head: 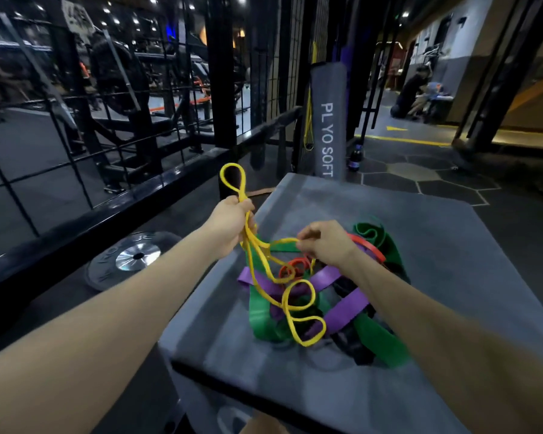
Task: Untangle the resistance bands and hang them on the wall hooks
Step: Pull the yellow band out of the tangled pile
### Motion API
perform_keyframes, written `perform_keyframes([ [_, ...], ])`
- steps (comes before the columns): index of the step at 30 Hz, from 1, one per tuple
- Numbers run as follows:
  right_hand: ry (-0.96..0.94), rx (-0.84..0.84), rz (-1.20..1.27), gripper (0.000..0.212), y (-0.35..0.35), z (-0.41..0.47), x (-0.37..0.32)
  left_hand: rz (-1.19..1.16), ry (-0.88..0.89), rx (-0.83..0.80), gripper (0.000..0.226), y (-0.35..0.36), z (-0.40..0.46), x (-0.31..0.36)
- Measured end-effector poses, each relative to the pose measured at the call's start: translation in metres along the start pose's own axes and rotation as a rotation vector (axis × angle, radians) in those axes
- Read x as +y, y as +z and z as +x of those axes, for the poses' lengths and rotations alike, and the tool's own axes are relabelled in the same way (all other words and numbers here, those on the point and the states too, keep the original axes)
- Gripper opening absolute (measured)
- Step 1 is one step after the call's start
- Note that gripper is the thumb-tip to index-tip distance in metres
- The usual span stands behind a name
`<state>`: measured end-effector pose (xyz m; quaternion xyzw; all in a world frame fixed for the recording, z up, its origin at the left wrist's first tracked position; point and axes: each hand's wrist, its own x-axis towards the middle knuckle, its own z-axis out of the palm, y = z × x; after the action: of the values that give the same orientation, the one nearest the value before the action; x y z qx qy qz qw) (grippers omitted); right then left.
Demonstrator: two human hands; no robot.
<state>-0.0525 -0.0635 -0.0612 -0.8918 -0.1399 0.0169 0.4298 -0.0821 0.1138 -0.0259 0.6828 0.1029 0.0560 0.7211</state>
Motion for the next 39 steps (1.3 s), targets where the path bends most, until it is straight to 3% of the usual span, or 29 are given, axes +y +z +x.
perform_keyframes([
  [2,-0.073,0.056,0.017,0.014,-0.002,-0.001,-0.012,0.116,0.007,-0.119,0.004,0.001,-0.001,-0.009],
  [4,-0.156,0.089,0.035,0.003,-0.006,-0.003,-0.027,0.194,0.025,-0.265,0.032,0.004,0.000,-0.018],
  [5,-0.184,0.108,0.049,0.007,-0.008,-0.004,-0.034,0.231,0.055,-0.299,0.040,0.007,-0.001,-0.019],
  [9,-0.218,0.158,0.147,0.010,-0.015,-0.004,-0.044,0.344,0.224,-0.152,0.011,0.016,-0.009,-0.011],
  [12,-0.206,0.124,0.186,0.013,-0.012,-0.007,-0.045,0.233,0.215,-0.090,0.027,0.005,-0.006,-0.003],
  [16,-0.253,0.074,0.174,0.011,-0.002,-0.006,-0.053,0.027,0.056,-0.260,0.024,-0.003,-0.017,0.003],
  [19,-0.293,0.034,0.033,0.014,0.003,-0.007,-0.059,-0.191,-0.031,-0.305,0.024,-0.008,-0.021,0.002],
  [21,-0.273,0.032,0.006,0.010,0.004,-0.009,-0.057,-0.218,-0.044,-0.311,0.023,-0.008,-0.022,0.001],
  [23,-0.210,0.025,0.136,0.009,0.003,-0.009,-0.050,-0.191,-0.031,-0.251,0.021,-0.005,-0.020,0.000],
  [26,-0.079,0.001,0.020,0.035,0.006,-0.005,-0.028,-0.263,-0.023,-0.157,0.025,-0.006,-0.015,0.003],
  [30,0.036,-0.248,-0.419,0.078,0.035,-0.011,0.003,-0.433,-0.039,-0.107,0.030,-0.018,-0.015,0.017],
  [32,0.098,-0.224,-0.441,0.092,0.050,-0.015,0.008,-0.478,-0.038,-0.087,0.029,-0.020,-0.018,0.022],
  [34,0.105,-0.101,-0.395,0.076,0.058,-0.016,0.008,-0.518,-0.046,-0.065,0.028,-0.023,-0.019,0.024],
  [36,0.040,0.037,-0.396,0.033,0.053,-0.013,0.007,-0.523,-0.062,-0.043,0.028,-0.027,-0.018,0.023],
  [37,0.022,0.084,-0.399,0.022,0.045,-0.011,0.005,-0.510,-0.067,-0.038,0.028,-0.029,-0.017,0.023],
  [39,0.030,0.139,-0.391,0.024,0.022,-0.004,0.004,-0.461,-0.076,-0.037,0.027,-0.033,-0.015,0.019],
])
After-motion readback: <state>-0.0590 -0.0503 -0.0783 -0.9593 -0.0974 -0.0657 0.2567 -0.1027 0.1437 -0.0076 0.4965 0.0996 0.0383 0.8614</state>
